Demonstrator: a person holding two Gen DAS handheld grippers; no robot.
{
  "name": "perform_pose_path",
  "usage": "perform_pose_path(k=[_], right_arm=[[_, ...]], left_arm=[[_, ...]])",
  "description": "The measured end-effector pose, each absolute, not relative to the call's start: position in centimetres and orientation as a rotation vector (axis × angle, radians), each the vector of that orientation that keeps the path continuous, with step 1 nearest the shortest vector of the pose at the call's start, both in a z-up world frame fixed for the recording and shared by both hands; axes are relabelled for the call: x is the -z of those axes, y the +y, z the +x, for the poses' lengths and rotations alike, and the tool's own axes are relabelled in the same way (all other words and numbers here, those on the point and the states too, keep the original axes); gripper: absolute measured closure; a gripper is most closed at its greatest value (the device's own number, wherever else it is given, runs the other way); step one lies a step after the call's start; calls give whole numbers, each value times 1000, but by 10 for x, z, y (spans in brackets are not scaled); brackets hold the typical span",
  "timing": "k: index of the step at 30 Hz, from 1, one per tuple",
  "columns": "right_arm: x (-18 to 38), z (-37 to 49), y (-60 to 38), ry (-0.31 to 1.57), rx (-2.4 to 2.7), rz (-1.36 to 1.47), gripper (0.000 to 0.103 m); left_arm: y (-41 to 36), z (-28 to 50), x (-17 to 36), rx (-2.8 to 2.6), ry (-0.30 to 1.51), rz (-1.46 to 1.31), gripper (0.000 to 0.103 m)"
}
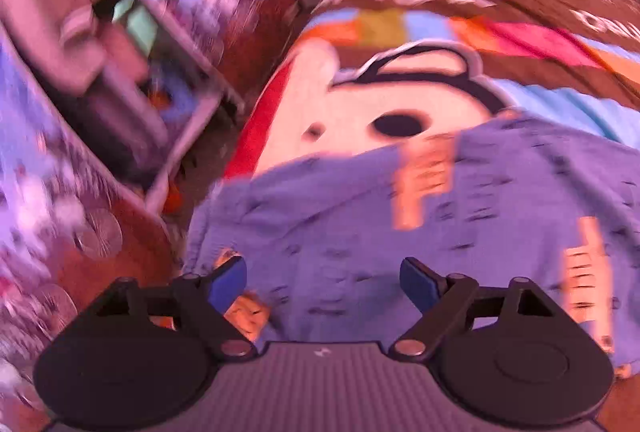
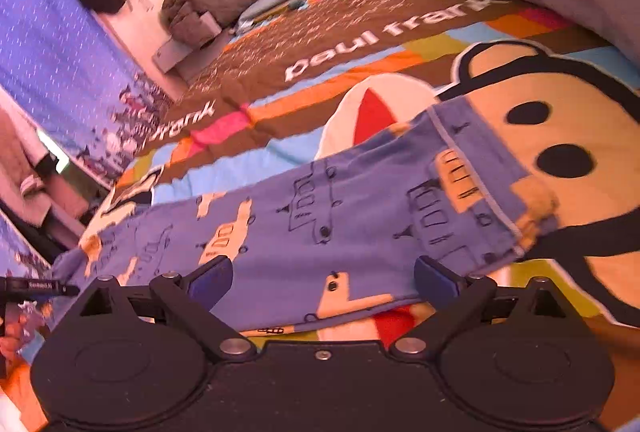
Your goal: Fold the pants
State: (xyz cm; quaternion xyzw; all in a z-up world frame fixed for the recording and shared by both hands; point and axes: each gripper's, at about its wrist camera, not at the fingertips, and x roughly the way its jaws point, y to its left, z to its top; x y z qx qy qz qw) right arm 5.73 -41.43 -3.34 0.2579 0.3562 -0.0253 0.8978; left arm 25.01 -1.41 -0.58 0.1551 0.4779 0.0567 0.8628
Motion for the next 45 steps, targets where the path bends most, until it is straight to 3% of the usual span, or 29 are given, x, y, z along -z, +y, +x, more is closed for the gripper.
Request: perform_pose_path(k=[3,9,12,14,18,22,31,33,36,39,41,45], right_arm=[[22,40,-428,694,100,553,3],[16,13,-477,628,228,617,4],[28,3,-509,644,250,717,20],[38,-2,-525,673,258,776,38],[46,-5,-531,687,235,791,43],[50,4,-532,689,198,805,43],[58,25,-522,697,215,813,43],[61,27,-523,682,233,860,48],[63,25,-522,671,297,894,80],[65,19,-522,643,333,930,85],[55,20,-509,622,339,819,86],[30,26,-467,587,317,499,86]], left_arm=[[-82,242,-11,41,913,413,8],[-254,245,-13,385,892,393,7],[-330,253,1,507,921,391,8],[-378,258,17,573,935,420,10],[-445,261,53,596,958,554,10],[-463,259,74,557,949,648,4],[-437,262,20,628,1103,388,11],[-439,259,12,684,1163,302,12],[-449,255,8,721,1230,269,14],[-461,253,8,728,1270,274,26],[-466,252,7,730,1296,266,43],[-474,250,9,738,1358,296,52]])
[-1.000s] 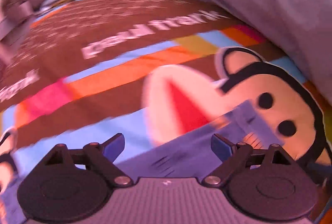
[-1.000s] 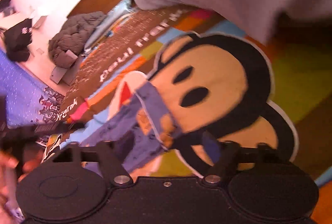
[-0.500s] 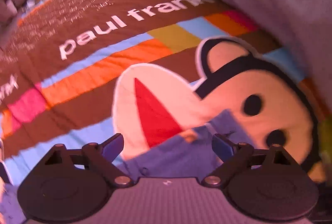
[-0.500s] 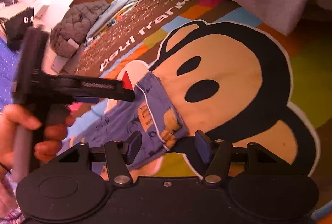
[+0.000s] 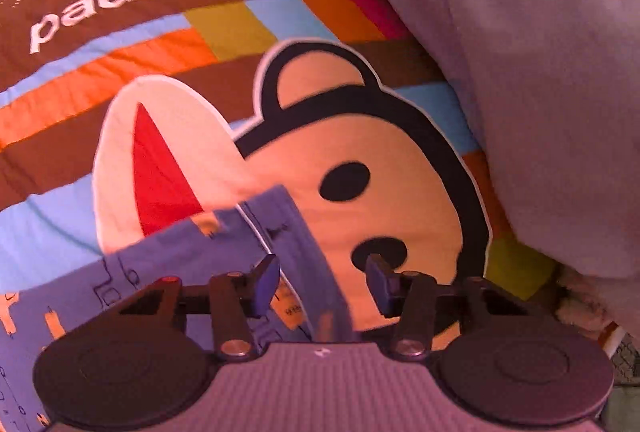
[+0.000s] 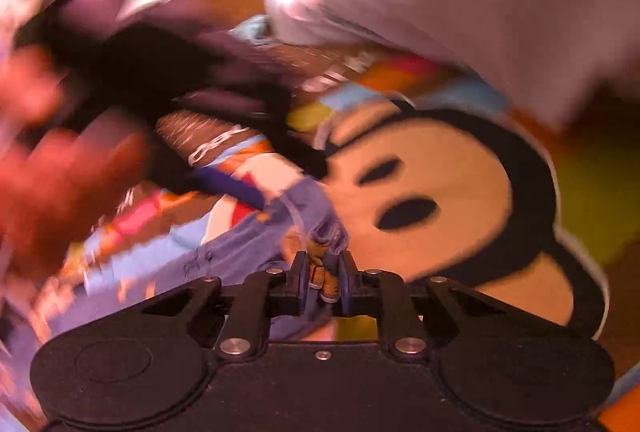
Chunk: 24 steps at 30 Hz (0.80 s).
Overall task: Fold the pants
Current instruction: 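Fold the cuffs with the right gripper toward the left gripper at the waistband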
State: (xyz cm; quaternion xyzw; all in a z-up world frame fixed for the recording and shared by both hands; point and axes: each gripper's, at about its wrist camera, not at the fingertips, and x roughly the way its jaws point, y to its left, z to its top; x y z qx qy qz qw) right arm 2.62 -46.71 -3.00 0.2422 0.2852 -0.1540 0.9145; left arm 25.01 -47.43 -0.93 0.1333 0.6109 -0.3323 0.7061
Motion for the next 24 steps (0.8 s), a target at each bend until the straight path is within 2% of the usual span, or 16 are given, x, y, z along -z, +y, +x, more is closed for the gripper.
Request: perform_pose_path(k=[7,13,15,16,17,19,24], right_arm=[[18,42,-409,597,255,135,86],[20,45,-402,622,215,90,85],[19,41,-407,630,227,130,77],[19,38,-412,629,239,163,62],[19,34,-420,628,260,206,39],[21,25,-435,617,283,309,21],[37,12,-476,638,346,574,21]], left_arm=[[-499,238,15,655,1349,536,53],[-520,226,32,613,1347,640,53],[-524,227,34,610,1352,644,52],[-526,229,34,610,1356,638,49],[-526,232,32,606,1358,630,45],[-526,238,31,605,1366,609,40],[-524,246,34,602,1367,592,40]])
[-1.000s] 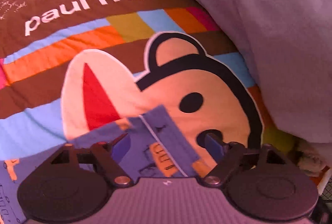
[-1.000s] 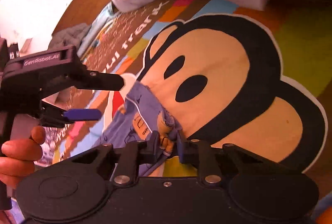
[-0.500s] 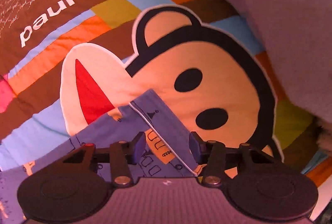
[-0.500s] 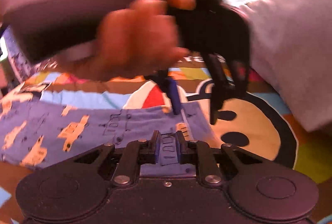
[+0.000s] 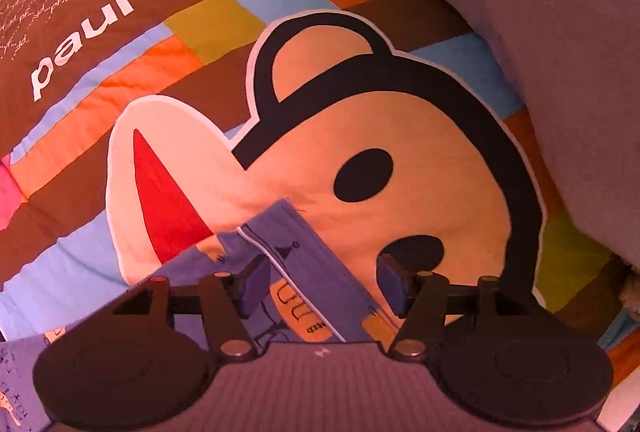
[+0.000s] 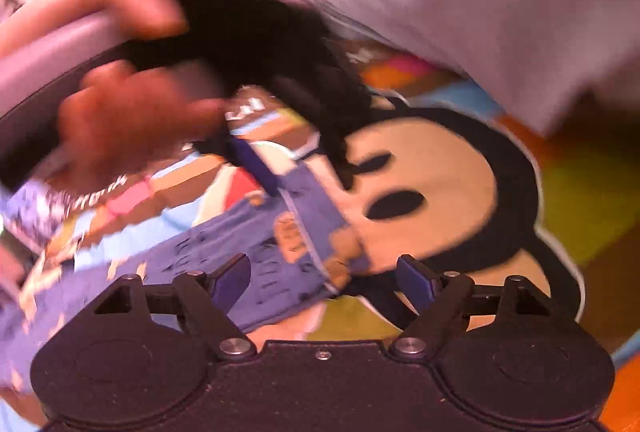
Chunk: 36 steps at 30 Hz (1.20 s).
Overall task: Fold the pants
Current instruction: 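Fold the cuffs with the right gripper toward the left gripper at the waistband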
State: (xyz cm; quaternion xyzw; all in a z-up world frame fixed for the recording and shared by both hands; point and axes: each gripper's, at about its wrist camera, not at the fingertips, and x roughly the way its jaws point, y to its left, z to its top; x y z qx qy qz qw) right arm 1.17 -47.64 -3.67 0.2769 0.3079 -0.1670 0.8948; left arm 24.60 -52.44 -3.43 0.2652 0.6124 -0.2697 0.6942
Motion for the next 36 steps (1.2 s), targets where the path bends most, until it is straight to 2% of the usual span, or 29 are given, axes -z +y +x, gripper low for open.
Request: perform_pose_path(k=[2,4,6,8,10,19,21,23,25,30,34,36], right_arm=[[48,15,-491,671,313,693,21],[53,17,-502,647,278,783,22],[58,18,-508,633,261,834,37],[60,23,-505,661,265,805,77],[58,27,-496,687,253,742,86],[26,48,-405,706,135,143,89],[26,51,-393,712,121,71,90],[25,51,-386,711,112,29,92],[25,51,-383,703,98,2,92],[22,50,-381,692,85,-12,92],[14,40,-382,659,99,-40,92],[12,36,-378,629,130,-65,81]], left_arm=[[-525,246,41,591,1368,602,45],[-525,246,47,598,1382,590,45],[-525,246,51,598,1386,587,45],[-525,247,51,591,1383,585,45],[-523,249,48,578,1381,562,45],[-529,240,44,526,1359,673,45],[-534,235,45,508,1332,736,61],[-537,229,48,468,1294,812,81],[-536,226,48,440,1264,849,90],[-521,227,37,424,1237,789,93],[-493,243,14,404,1307,582,93],[-471,252,1,376,1370,428,93]])
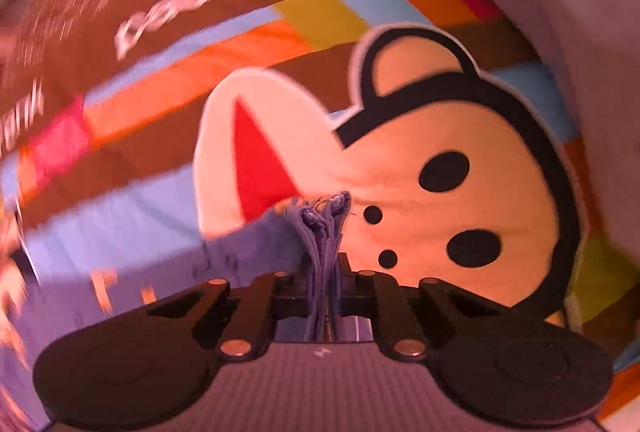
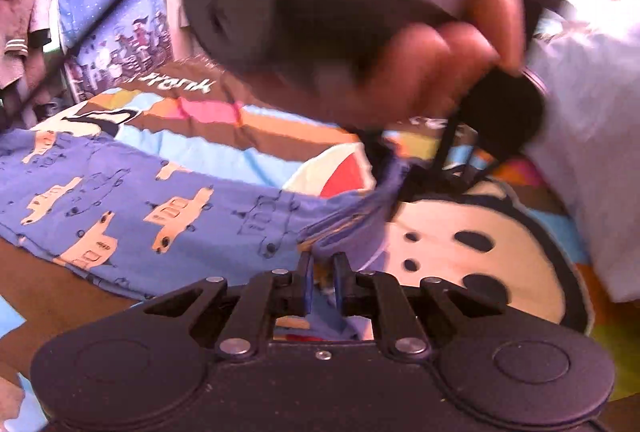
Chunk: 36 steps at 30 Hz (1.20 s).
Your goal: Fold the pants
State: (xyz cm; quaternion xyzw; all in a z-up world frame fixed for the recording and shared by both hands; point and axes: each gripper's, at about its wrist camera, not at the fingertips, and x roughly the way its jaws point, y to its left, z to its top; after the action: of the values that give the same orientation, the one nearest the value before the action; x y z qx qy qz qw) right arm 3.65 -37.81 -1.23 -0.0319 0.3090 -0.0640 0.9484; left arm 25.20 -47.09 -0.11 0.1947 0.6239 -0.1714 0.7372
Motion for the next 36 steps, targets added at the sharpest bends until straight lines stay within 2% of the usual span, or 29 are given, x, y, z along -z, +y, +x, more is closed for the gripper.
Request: perform_pose_path(k=[1,2,4,9,10,12,14,15,20,27,32,36], right_arm=[[11,33,-376,607,147,-78,63],[8,30,-374,582,162,-97,40],[5,26,-369,551,157,-128,24],[2,27,-347,543,139,-235,24],[4,29,-341,546,147,-259,25],[4,33,-335,536,164,-289,38],[2,37,-329,531,192,-323,81],[3,38,-328,530,201,-333,86],[-16,26,-319,480,200,-293,88],[-41,31,-265,478,54,-222,88],[-33,56,-208,543,-66,-178,88],[-13,80,-171,599,-106,-142,88]], left_arm=[[-461,255,-3,362,1394,365,93],[-452,257,-7,346,1410,311,93],[-437,260,-15,317,1418,237,93],[-414,257,-29,292,1406,167,93],[-410,257,-32,296,1404,160,93],[-404,256,-37,303,1404,147,93],[-394,255,-44,315,1400,138,93],[-389,255,-47,320,1400,131,93],[-346,252,-66,400,1365,82,93],[-239,248,-79,475,1255,-17,93],[-151,263,-47,576,1188,-100,93],[-94,272,1,612,1131,-190,93]])
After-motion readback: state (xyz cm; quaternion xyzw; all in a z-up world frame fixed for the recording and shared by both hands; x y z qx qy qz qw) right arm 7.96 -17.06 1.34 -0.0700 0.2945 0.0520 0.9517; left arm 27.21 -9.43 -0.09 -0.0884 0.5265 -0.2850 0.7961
